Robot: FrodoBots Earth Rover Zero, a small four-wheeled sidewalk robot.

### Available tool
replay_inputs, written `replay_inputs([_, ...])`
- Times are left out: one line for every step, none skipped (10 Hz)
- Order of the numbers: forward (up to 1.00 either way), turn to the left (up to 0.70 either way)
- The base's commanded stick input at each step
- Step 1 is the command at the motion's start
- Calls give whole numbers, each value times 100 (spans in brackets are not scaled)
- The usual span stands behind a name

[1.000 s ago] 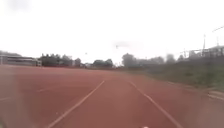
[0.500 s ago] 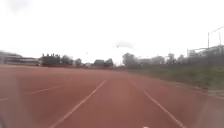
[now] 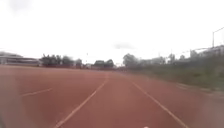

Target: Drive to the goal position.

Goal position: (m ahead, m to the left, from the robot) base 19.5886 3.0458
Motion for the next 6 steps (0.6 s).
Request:
replay_inputs([70,0])
replay_inputs([70,0])
replay_inputs([70,0])
replay_inputs([70,0])
replay_inputs([70,0])
replay_inputs([70,0])
